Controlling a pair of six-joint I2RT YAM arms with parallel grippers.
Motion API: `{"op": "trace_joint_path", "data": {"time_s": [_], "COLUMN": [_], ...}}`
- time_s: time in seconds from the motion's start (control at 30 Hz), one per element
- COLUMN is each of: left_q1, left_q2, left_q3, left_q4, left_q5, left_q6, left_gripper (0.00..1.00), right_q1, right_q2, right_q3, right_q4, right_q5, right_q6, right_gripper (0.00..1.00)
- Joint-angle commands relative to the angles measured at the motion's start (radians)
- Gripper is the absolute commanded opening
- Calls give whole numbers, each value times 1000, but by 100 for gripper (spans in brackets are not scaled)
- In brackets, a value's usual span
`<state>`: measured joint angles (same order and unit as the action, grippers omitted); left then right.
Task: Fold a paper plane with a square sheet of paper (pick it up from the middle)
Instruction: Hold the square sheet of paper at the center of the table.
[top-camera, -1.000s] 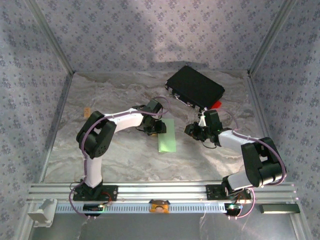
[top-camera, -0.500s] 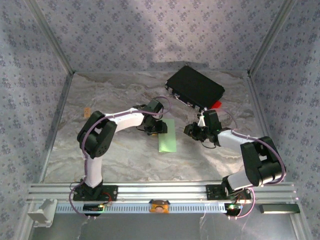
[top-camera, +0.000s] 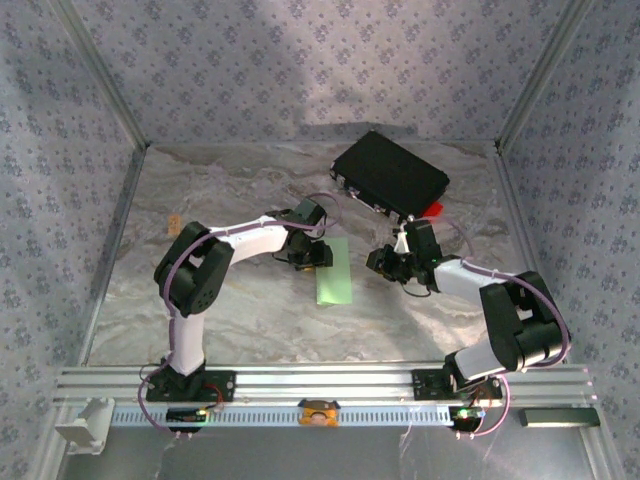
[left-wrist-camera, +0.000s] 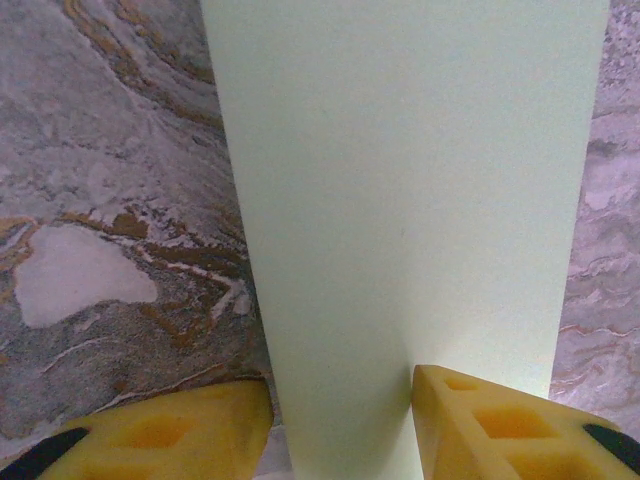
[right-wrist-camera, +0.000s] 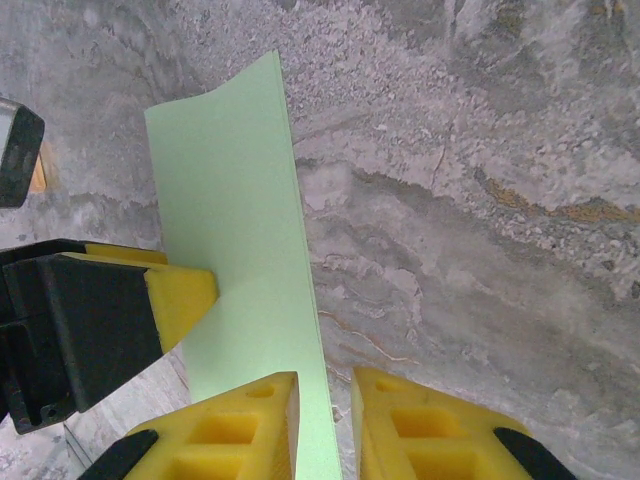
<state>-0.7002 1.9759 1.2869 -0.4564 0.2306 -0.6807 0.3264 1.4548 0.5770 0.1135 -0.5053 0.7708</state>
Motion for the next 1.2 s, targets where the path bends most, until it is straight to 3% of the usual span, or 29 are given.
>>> {"op": "trace_joint_path", "data": {"time_s": [0.0,1.17], "left_q1": [8,8], "left_q2": [117,147], "left_q3": [-39,-23], "left_q4": [56,45], "left_q5": [-117,-108], "left_q6": [28,49], "left_gripper": [46,47], "right_q1": [6,39], "right_q2": [11,86], "right_q3": [29,70], "right_q4": [2,18], "right_q5": [-8,-50], "right_q6": [1,-9], "right_gripper": [23,18]}}
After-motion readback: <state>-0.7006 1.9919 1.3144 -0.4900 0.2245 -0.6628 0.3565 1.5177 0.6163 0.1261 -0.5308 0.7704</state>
